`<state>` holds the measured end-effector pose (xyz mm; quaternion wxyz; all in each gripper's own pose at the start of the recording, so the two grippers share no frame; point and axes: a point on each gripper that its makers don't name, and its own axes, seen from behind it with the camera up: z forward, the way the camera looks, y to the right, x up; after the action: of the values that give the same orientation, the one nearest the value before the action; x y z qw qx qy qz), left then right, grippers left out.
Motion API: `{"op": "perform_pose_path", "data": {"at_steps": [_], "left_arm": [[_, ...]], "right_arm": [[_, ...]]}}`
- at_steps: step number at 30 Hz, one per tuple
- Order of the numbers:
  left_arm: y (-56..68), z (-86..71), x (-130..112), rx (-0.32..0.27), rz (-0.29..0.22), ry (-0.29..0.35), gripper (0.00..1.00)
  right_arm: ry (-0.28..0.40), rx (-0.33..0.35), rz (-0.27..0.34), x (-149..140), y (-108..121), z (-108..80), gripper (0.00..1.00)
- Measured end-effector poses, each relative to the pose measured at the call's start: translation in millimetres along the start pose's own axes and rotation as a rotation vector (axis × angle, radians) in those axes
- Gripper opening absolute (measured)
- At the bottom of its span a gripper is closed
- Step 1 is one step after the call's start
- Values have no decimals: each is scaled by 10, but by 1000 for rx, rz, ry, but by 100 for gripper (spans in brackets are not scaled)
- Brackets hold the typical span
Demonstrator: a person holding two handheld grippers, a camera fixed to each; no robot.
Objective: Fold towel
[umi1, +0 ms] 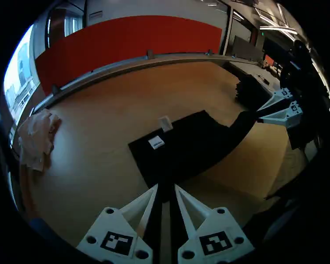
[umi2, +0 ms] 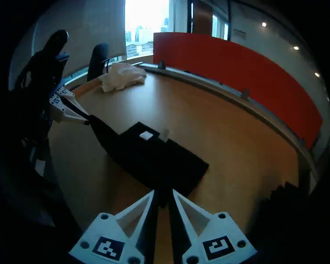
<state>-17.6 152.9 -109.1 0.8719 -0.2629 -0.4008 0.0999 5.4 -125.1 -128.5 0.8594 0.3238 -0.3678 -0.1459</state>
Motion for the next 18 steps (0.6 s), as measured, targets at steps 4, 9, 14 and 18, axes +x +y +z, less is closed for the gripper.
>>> {"op": "perform_pose_path", "data": {"at_steps": [4, 9, 14, 18], "left_arm": [[-95, 139, 114, 12, 2, 4, 10], [-191, 329, 200, 19, -7, 0, 10], [-294, 545, 221, 28, -14, -17, 10], [-318, 674, 225, 27, -16, -26, 10]], "right_arm": [[-2, -15, -4, 80, 144, 137, 15], [-17, -33, -1, 104, 311, 317, 15], [-31, -40, 1, 111, 435, 476, 15], [-39, -48, 10, 90, 511, 557, 15]]}}
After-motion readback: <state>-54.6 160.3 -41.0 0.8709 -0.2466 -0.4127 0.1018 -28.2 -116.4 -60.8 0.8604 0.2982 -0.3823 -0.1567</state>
